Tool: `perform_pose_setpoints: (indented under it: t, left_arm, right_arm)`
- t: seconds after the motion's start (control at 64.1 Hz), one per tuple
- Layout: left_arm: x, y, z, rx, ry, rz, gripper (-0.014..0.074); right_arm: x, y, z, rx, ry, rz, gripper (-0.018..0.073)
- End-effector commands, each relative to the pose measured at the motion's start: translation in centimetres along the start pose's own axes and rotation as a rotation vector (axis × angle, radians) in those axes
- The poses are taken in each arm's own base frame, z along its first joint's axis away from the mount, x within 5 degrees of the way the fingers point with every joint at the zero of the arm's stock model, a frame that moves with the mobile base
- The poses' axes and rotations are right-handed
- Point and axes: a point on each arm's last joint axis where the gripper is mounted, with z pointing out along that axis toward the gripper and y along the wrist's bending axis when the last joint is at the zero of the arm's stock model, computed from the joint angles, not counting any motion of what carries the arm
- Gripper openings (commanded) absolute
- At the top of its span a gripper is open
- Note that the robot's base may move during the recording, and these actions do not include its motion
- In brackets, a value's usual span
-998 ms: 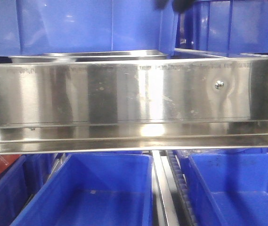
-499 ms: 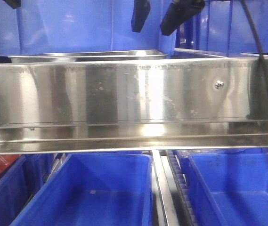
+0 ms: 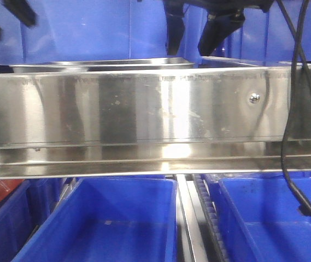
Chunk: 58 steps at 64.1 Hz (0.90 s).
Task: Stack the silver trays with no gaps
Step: 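Close both grippers on the tray rims and lift the tray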
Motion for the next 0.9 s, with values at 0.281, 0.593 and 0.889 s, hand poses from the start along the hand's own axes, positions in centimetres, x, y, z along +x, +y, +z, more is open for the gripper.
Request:
perform_pose_setpoints:
  t: [0.281, 0.593, 0.889]
  left_arm:
    - [-0.5, -0.1, 0.8, -0.018, -0.042, 0.011, 0.0309]
    - [-0.3, 0.2, 1.5, -0.026, -0.020, 0.005, 0.0309]
    - [0.4, 0.7, 3.5, -0.039, 0.039, -0.003, 0.0309]
  right_arm:
    - [-0.6, -0.3, -0.1, 0.017, -0.034, 0.000, 0.0223]
    - [-0.5, -0.3, 1.0, 0.024, -0.017, 0.005, 0.0223]
    - [-0.4, -0.3, 1.7, 0.029, -0.004, 0.004, 0.0223]
